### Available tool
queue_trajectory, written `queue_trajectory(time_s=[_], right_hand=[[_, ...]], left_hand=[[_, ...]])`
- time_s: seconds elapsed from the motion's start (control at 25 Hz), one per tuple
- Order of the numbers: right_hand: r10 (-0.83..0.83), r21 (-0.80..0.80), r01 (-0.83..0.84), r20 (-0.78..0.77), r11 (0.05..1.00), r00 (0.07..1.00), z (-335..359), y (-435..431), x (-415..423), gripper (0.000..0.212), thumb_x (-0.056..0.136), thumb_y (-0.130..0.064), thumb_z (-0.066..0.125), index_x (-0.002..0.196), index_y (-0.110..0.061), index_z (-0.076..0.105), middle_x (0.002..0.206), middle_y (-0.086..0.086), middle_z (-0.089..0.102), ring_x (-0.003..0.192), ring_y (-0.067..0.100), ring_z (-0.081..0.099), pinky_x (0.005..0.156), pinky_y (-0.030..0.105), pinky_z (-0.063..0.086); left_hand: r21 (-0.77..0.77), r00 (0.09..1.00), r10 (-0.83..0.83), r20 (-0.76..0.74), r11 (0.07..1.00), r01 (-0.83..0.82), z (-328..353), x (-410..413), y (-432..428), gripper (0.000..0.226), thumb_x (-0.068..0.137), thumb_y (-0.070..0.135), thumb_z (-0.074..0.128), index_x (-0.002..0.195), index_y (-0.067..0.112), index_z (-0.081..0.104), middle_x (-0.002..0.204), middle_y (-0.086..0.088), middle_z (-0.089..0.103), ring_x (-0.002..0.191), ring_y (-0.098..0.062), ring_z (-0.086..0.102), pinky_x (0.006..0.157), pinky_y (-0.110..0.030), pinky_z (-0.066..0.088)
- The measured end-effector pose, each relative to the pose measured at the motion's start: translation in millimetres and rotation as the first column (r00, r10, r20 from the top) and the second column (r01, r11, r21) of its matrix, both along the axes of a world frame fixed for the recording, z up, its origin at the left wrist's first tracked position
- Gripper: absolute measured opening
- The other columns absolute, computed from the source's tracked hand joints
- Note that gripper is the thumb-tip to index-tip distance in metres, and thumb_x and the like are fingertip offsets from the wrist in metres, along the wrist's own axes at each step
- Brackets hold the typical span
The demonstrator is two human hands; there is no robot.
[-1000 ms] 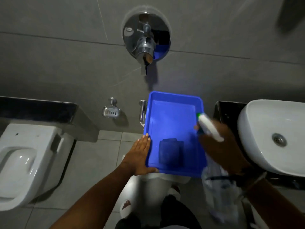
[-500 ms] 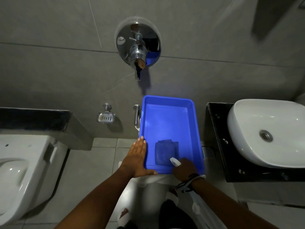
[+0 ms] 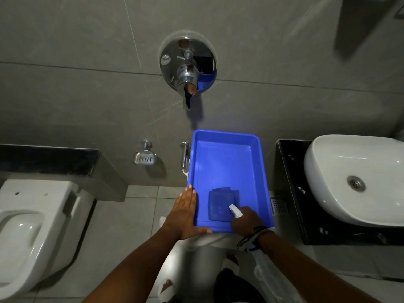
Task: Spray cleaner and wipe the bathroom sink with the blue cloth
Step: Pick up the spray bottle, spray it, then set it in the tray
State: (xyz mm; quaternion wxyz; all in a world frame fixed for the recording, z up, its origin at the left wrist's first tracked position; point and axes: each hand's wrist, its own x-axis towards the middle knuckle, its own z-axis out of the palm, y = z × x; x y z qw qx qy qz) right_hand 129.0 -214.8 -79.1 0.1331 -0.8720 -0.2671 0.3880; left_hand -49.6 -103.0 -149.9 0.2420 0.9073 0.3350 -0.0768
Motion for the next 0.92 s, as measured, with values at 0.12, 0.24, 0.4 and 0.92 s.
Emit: queue_trajectory(time_s=[0.12,0.24,0.4,0.92], right_hand=[[0.023,0.206,-0.02,-0.011,0.978,1.0,42,-7,4,0.009,0.079,-0.004,0.057,0.085,-0.009,0.06,0.086,0.014,0.059,0.081,0.025,0.058,0.068,0.026,0.037],[0.033,0.58,0.009,-0.063,0.815,0.997,118,-12,11,0.022,0.07,-0.004,0.059,0.091,-0.006,0.065,0.083,0.024,0.064,0.061,0.012,0.055,0.058,0.021,0.044],[-0.013,0.831,0.049,-0.05,0.554,0.999,205,18,39,0.03,0.071,-0.009,0.054,0.094,-0.025,0.067,0.081,0.022,0.067,0.055,0.021,0.059,0.053,0.022,0.046],[-0.11,0.829,0.066,-0.005,0.556,0.994,75,199,93,0.037,0.075,-0.001,0.05,0.111,0.001,0.059,0.095,0.019,0.062,0.077,0.022,0.052,0.057,0.01,0.039]], left_hand=[[-0.009,1.0,-0.004,-0.004,1.0,0.004,2,-1,2,0.136,0.067,0.089,0.048,0.153,0.003,-0.011,0.163,-0.018,-0.019,0.151,-0.031,-0.018,0.12,-0.039,-0.012],[-0.023,1.0,-0.007,0.002,1.0,0.007,4,-1,2,0.136,0.067,0.088,0.05,0.153,0.002,-0.012,0.163,-0.018,-0.019,0.151,-0.031,-0.018,0.121,-0.04,-0.011],[-0.013,1.0,-0.006,-0.009,1.0,0.006,3,2,3,0.138,0.066,0.09,0.049,0.153,0.002,-0.013,0.163,-0.017,-0.02,0.15,-0.03,-0.019,0.121,-0.039,-0.012],[-0.006,0.995,0.057,-0.087,0.998,-0.058,-3,12,4,0.14,0.061,0.095,0.043,0.154,0.005,-0.01,0.163,-0.015,-0.018,0.147,-0.024,-0.024,0.118,-0.036,-0.015]])
